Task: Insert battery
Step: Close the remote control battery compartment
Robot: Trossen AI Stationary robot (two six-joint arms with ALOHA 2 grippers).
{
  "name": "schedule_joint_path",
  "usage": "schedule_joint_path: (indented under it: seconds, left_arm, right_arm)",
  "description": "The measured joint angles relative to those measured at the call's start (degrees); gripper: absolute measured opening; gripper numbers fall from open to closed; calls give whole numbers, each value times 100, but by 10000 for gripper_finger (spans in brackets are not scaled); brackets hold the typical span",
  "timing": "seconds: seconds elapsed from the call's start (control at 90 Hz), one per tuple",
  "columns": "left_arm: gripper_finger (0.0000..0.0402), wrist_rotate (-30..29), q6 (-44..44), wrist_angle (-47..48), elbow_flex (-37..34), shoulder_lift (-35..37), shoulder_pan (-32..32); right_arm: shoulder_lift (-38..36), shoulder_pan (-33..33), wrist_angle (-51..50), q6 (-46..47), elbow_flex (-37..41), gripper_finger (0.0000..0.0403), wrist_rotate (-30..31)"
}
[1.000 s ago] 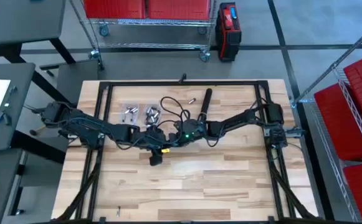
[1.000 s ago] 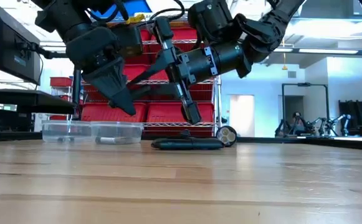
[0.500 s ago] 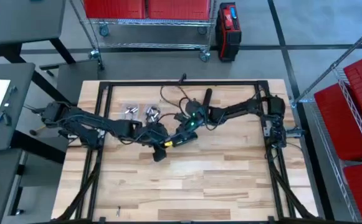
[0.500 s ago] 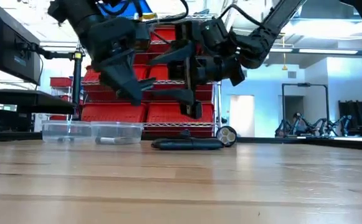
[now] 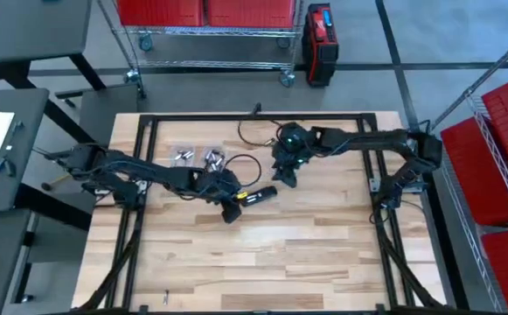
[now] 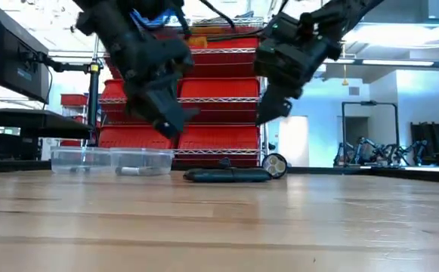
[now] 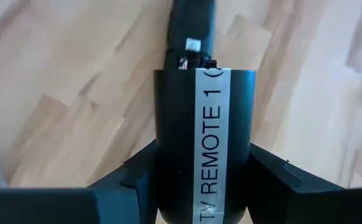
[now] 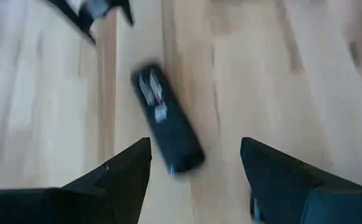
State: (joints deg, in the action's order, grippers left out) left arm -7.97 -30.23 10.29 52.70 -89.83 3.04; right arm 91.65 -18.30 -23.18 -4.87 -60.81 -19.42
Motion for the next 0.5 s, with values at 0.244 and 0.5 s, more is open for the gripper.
schedule_joint_path:
  seconds: [0.244,0.5]
  left_arm:
    - [157,183,385,909,1262,-1150,-53]
    - [157,165,400,1832,2159,-1982,-260]
  right_arm:
    - [51,80,-490,-255,6,239,35]
    - [-284,40,-1099,-422,4,239,445]
